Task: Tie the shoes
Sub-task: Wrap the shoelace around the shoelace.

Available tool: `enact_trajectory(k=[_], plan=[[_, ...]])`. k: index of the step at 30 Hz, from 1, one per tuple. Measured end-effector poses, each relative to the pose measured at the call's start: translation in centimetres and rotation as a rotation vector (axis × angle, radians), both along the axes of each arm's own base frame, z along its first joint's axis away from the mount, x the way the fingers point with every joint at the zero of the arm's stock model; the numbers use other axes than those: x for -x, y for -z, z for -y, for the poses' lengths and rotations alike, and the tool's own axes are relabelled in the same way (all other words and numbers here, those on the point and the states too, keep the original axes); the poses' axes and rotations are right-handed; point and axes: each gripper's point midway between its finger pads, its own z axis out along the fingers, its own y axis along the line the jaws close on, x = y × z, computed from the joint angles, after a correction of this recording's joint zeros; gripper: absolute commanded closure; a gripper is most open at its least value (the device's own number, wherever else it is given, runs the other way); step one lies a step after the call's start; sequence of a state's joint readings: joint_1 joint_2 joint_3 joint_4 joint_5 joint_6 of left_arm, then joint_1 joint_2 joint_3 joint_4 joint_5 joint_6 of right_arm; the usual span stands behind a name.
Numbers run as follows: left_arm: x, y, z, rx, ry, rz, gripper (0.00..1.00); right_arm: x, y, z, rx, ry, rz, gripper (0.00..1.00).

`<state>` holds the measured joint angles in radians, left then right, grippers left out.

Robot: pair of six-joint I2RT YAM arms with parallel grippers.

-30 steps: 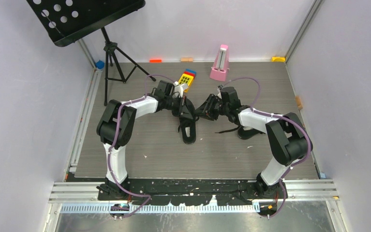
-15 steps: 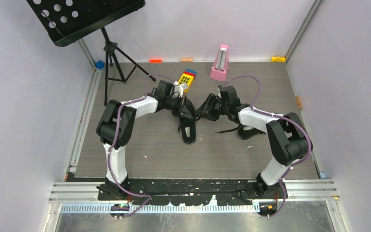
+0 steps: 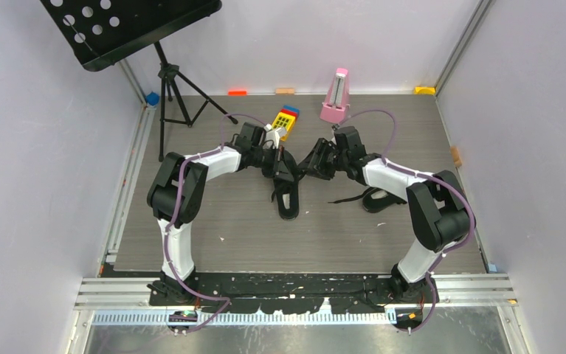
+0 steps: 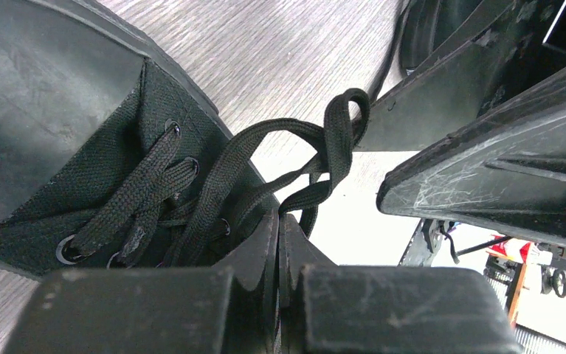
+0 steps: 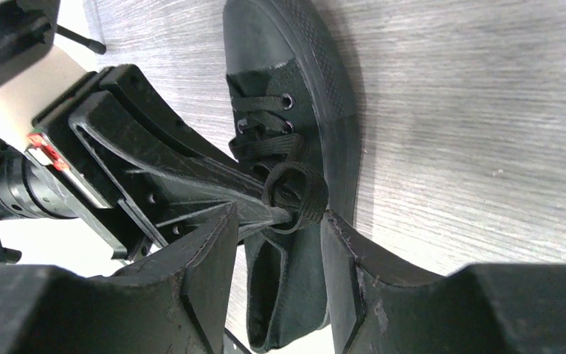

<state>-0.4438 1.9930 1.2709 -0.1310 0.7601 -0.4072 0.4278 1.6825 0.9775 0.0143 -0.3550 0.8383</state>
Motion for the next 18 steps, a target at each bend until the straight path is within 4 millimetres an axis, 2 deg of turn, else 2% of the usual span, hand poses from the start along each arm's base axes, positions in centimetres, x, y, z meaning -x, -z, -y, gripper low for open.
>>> enact_trajectory(k=[5,10,18], plan=[[0.0,0.0,0.0,0.000,-0.003,-0.003,1.00,-0.6,-0.1,0.1,0.016,0.006,0.019,0.52],[0.0,0.0,0.0,0.000,-0.003,-0.003,1.00,-0.2,0.9,0.9,0.068,0.012,-0.004,0.56],[0.0,0.0,0.0,0.000,-0.003,-0.003,1.00,0.1,0.6,2.1,0.143,0.006,0.031,0.78]])
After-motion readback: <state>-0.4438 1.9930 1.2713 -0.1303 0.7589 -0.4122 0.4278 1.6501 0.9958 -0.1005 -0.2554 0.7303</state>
